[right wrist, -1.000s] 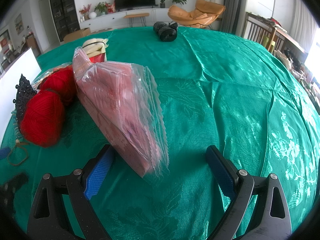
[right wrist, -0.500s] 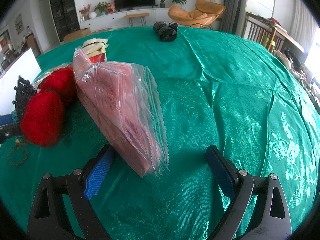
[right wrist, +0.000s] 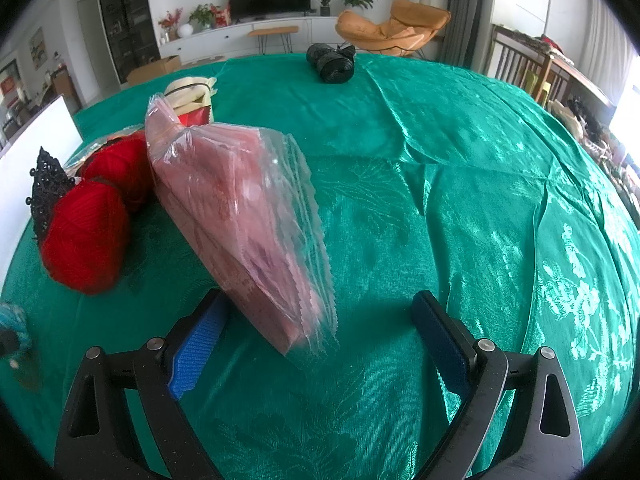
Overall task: Organize soft objects
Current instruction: 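Grasp the blue striped pouch with the left tool while the right tool grasps the bagged pink towel, then carry both items into the white box and open both tools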
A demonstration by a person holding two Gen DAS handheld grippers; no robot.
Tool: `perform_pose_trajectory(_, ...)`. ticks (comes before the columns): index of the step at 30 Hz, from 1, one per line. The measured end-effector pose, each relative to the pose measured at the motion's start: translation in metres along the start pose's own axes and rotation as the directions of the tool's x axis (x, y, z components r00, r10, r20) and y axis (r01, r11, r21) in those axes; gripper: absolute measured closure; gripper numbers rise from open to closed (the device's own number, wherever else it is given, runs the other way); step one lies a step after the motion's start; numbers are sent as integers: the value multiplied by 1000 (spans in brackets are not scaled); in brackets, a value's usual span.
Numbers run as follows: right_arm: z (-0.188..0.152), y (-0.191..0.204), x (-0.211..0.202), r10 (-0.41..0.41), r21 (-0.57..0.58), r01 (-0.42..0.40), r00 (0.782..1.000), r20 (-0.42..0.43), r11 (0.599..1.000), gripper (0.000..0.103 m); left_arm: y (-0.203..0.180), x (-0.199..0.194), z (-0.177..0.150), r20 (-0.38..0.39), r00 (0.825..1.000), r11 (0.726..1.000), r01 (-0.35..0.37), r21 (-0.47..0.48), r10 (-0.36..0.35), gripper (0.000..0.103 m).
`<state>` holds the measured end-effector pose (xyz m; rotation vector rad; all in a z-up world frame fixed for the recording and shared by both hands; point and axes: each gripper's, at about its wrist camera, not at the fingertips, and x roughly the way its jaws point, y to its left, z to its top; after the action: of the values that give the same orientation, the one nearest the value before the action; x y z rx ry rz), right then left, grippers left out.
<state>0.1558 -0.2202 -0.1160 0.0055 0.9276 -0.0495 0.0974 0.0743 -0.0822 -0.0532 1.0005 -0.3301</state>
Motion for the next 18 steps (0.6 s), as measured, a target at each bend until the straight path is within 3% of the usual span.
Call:
perform_pose_trajectory(3, 2, -1, 4, -8, 15, 8, 1000, -16, 1000, 8, -7, 7, 3, 40, 999, 999, -33, 23, 32, 14)
perform_pose_trajectory(4, 9, -1, 5, 30, -14, -31, 997, -75, 999, 10, -9, 11, 3, 30, 999, 998, -41, 39, 40, 15)
perform_pose_trajectory(5, 11, -2, 2, 62, -25, -64, 993, -99, 998, 12, -12, 13, 3, 24, 998, 997, -52, 58, 50, 24)
perform_pose_trajectory(6, 13, -4, -8, 105, -31, -108, 990, -93, 994, 12, -13, 14, 0, 19, 998, 996, -58, 74, 57, 40)
perform_pose_trajectory(8, 22, -6, -38, 132, -69, -134, 991, -28, 989, 11, -12, 13, -5, 15, 998, 994, -66, 86, 65, 51)
perform_pose_trajectory(12, 65, 15, -63, 167, -250, -162, 986, 2, 955, 10, -5, 7, -11, 46, 998, 999, -32, 42, 30, 54)
perform_pose_trajectory(14, 84, 28, -43, 148, -302, -156, 988, -49, 941, 10, -2, -1, -13, 54, 999, 1000, -2, 0, 2, 55)
perform_pose_trajectory(16, 89, 36, -18, 78, -316, -111, 990, -115, 942, 13, -2, -12, -15, 65, 997, 999, 42, -32, -40, 55)
perform_pose_trajectory(17, 89, 38, -4, 60, -301, -111, 983, -172, 947, 21, -4, -21, -17, 72, 996, 998, 58, -34, -56, 55)
perform_pose_trajectory(18, 86, 39, 4, 79, -280, -142, 971, -226, 949, 79, -6, -29, -17, 80, 995, 997, 69, -30, -67, 55)
